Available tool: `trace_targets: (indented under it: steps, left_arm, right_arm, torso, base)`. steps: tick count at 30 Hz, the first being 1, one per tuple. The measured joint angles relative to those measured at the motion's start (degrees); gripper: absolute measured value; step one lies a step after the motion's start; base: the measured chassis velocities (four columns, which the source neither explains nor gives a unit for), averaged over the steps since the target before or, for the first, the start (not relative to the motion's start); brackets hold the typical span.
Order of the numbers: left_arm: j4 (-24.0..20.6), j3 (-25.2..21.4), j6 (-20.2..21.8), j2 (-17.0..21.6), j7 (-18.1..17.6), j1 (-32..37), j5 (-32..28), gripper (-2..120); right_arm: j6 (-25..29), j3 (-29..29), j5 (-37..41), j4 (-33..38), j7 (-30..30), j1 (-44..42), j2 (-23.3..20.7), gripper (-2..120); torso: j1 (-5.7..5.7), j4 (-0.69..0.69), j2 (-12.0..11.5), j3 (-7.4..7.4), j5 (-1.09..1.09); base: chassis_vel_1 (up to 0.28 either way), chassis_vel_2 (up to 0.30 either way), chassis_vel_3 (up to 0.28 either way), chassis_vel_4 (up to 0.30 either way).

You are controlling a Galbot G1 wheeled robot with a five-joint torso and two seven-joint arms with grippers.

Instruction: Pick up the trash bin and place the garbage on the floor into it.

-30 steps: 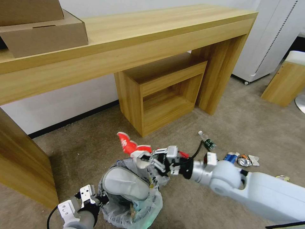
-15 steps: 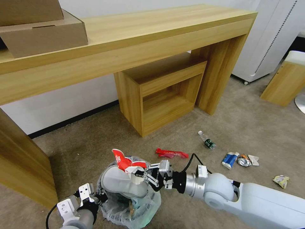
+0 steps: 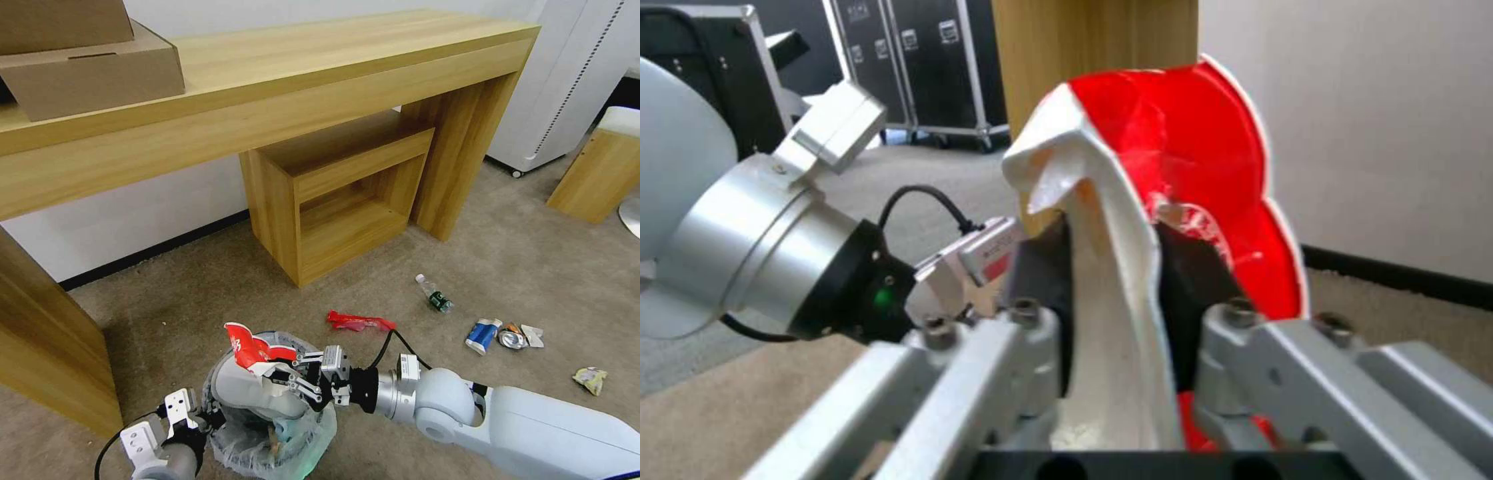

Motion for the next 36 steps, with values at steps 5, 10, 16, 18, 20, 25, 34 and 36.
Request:
trace_targets:
  steps: [5,10,16,18,20,25,34,36]
  left_arm:
    - [0.0,0.0,0.0,0.0,0.0,0.0,0.2,0]
    - [-0.2,0.0,0.0,0.1,0.0,0.3,0.8,0]
    - [-0.1,-0.3,-0.2,0.8,-0.3,-0.4,0.6,0]
    - [-0.1,-0.3,-0.3,0.9,-0.5,-0.5,0.4,0]
    - [-0.1,-0.3,-0.3,0.9,-0.6,-0.7,0.3,0]
    - [0.5,-1.2,-0.4,1.7,-1.7,-2.9,-1.9,0]
    - [1.0,-2.8,-0.9,4.3,-3.3,-5.9,-5.8,0]
    - [1.0,-2.9,-1.0,4.6,-3.3,-5.9,-6.0,0]
  right_arm:
    - [0.1,-0.7,-0.2,-0.3,0.4,1.5,0.6,39]
    - [0.0,-1.7,0.6,-0.7,1.5,4.6,2.0,63]
    - [-0.9,-3.8,0.9,-0.6,2.3,5.9,2.2,79]
    - [-0.9,-4.5,0.3,-0.6,2.6,5.4,2.1,78]
    - [-0.9,-4.7,0.2,-0.6,2.9,5.2,2.2,76]
    - [-1.0,-5.4,0.0,-0.1,3.8,5.9,2.2,69]
    - [-1.6,-5.3,0.3,1.3,4.5,7.9,1.1,68]
    - [-2.0,-4.8,0.4,1.5,4.6,8.2,0.7,68]
  torso:
    - [0.0,0.0,0.0,0.0,0.0]
    - [0.0,0.01,0.0,0.0,0.01]
    - [0.0,0.0,0.0,0.0,0.0]
    - [0.0,0.0,0.0,0.0,0.01]
    - [0.0,0.0,0.0,0.0,0.01]
    - [0.0,0.0,0.0,0.0,0.0]
    - [0.0,0.0,0.0,0.0,0.0]
    - [0.0,0.0,0.0,0.0,0.0]
  base:
    - [0.0,0.0,0.0,0.0]
    - [0.0,0.0,0.0,0.0]
    - [0.0,0.0,0.0,0.0]
    - [0.0,0.0,0.0,0.0]
    - [0.0,0.0,0.0,0.0]
    - [0.0,0.0,0.0,0.0]
    - [0.0,0.0,0.0,0.0]
    - [0.0,0.0,0.0,0.0]
